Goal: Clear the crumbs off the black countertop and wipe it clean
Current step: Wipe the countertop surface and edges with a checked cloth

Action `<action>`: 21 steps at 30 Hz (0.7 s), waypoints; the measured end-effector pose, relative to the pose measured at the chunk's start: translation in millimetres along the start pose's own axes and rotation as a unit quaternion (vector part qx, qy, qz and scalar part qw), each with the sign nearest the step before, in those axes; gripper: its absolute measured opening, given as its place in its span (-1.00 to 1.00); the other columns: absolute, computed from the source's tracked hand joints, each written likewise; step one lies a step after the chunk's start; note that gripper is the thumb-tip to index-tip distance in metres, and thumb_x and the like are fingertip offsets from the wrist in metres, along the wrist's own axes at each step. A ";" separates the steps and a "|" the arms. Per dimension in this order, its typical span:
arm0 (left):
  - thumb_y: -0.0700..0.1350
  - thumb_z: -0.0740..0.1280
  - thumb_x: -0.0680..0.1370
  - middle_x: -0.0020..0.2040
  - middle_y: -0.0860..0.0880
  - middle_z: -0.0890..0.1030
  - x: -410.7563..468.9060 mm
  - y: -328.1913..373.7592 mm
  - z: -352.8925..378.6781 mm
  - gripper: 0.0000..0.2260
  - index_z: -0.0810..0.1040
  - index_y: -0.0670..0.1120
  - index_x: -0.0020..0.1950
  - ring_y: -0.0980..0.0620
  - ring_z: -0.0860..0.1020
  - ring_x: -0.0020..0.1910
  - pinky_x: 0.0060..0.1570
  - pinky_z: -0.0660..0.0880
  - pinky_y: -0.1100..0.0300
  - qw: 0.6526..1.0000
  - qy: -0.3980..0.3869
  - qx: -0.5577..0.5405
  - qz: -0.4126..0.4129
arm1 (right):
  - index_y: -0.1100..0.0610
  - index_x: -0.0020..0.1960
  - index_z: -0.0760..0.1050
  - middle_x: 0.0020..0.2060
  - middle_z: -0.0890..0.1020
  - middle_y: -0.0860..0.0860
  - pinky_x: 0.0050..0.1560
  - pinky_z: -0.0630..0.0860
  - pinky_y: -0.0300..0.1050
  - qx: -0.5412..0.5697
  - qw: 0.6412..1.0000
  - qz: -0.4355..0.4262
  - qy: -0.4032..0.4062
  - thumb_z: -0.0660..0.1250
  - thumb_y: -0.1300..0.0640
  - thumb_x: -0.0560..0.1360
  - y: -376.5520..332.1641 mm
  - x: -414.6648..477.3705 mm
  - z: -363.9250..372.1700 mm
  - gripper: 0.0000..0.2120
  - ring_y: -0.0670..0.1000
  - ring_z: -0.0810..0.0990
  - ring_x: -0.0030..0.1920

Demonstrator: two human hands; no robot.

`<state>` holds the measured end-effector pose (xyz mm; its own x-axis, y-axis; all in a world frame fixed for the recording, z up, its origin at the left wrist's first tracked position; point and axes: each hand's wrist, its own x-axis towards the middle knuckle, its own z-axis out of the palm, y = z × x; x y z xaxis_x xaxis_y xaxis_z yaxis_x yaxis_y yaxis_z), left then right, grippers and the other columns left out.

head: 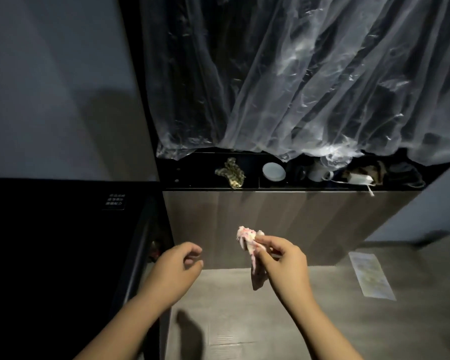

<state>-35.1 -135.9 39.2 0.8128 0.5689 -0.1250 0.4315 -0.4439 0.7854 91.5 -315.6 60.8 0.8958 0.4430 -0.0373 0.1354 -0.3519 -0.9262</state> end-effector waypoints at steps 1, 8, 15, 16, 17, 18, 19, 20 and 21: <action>-0.15 0.37 0.49 0.00 0.09 0.60 3.1 0.4 1.6 -0.80 0.57 0.00 0.10 0.24 0.56 -0.04 0.04 0.48 0.31 1.000 0.015 -0.010 -0.013 | -0.08 -0.06 0.65 -0.05 0.66 -0.09 -0.25 0.45 -0.48 0.000 1.000 -0.002 -0.019 0.39 0.26 0.47 0.3 11.4 2.1 -0.77 -0.26 0.62 -0.20; -0.18 0.35 0.50 0.00 0.07 0.59 21.6 -23.5 -5.2 -0.82 0.55 0.01 0.08 0.20 0.56 -0.01 0.00 0.46 0.41 0.993 0.069 -0.045 -0.083 | -0.14 -0.17 0.65 -0.09 0.68 -0.10 -0.04 0.61 -0.02 -0.019 0.994 0.004 -0.106 0.39 0.18 0.47 2.7 78.4 35.1 -0.79 -0.08 0.66 -0.13; -0.21 0.33 0.51 0.01 0.04 0.57 73.2 -49.6 -26.1 -0.82 0.55 -0.04 0.09 0.22 0.54 0.00 -0.03 0.41 0.47 0.988 0.089 -0.068 -0.110 | 0.00 -0.11 0.64 -0.28 0.64 0.15 -0.05 0.59 0.08 -0.063 0.987 -0.008 -0.147 0.33 0.10 0.53 9.5 133.2 86.6 -0.89 0.14 0.66 -0.29; -0.20 0.33 0.51 0.02 0.03 0.57 80.6 -52.2 -28.8 -0.81 0.56 -0.05 0.10 0.21 0.54 0.00 0.01 0.42 0.43 0.987 0.088 -0.069 -0.113 | 0.01 -0.13 0.63 -0.32 0.63 0.15 -0.08 0.60 0.08 -0.065 0.985 -0.002 -0.157 0.32 0.11 0.53 10.0 138.6 93.2 -0.87 0.14 0.65 -0.34; -0.20 0.33 0.51 0.02 0.02 0.57 87.5 -54.3 -31.3 -0.81 0.56 -0.06 0.11 0.20 0.54 0.01 0.04 0.44 0.37 0.987 0.087 -0.071 -0.118 | 0.02 -0.15 0.63 -0.38 0.62 0.13 -0.13 0.60 0.07 -0.068 0.984 0.003 -0.165 0.31 0.14 0.54 10.0 144.0 99.5 -0.85 0.13 0.64 -0.40; -0.20 0.34 0.50 0.02 0.01 0.57 93.7 -56.7 -33.9 -0.81 0.56 -0.06 0.10 0.18 0.54 0.00 0.07 0.46 0.33 0.986 0.087 -0.073 -0.123 | 0.02 -0.19 0.62 -0.44 0.62 0.10 -0.17 0.59 0.03 -0.074 0.983 0.004 -0.166 0.31 0.16 0.53 9.8 150.5 106.0 -0.83 0.09 0.63 -0.43; -0.21 0.35 0.50 0.02 0.00 0.57 98.9 -59.3 -36.8 -0.82 0.56 -0.07 0.09 0.15 0.54 0.00 0.09 0.47 0.29 0.985 0.088 -0.074 -0.126 | 0.02 -0.22 0.62 -0.45 0.62 0.07 -0.19 0.59 0.00 -0.089 0.983 0.001 -0.159 0.32 0.17 0.53 9.6 158.0 112.4 -0.81 0.04 0.63 -0.43; -0.22 0.35 0.50 0.01 -0.01 0.57 103.6 -62.1 -39.9 -0.82 0.57 -0.09 0.09 0.13 0.55 -0.01 0.09 0.47 0.28 0.985 0.088 -0.074 -0.129 | 0.01 -0.24 0.62 -0.42 0.63 0.05 -0.18 0.58 -0.03 -0.105 0.983 -0.002 -0.150 0.34 0.17 0.52 10.0 166.8 118.8 -0.82 0.00 0.63 -0.39; -0.23 0.35 0.49 0.00 -0.03 0.58 107.4 -64.6 -43.1 -0.82 0.57 -0.10 0.08 0.12 0.54 -0.03 0.09 0.47 0.29 0.985 0.089 -0.072 -0.130 | -0.01 -0.22 0.62 -0.36 0.64 0.05 -0.14 0.58 -0.03 -0.121 0.982 -0.004 -0.144 0.35 0.16 0.51 10.5 176.4 124.9 -0.83 -0.01 0.64 -0.34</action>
<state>7.5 -16.2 1.2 0.5954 0.7681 -0.2356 0.5463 -0.1720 0.8198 198.0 -138.2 -2.4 0.7418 0.6493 -0.1678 0.2698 -0.5180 -0.8117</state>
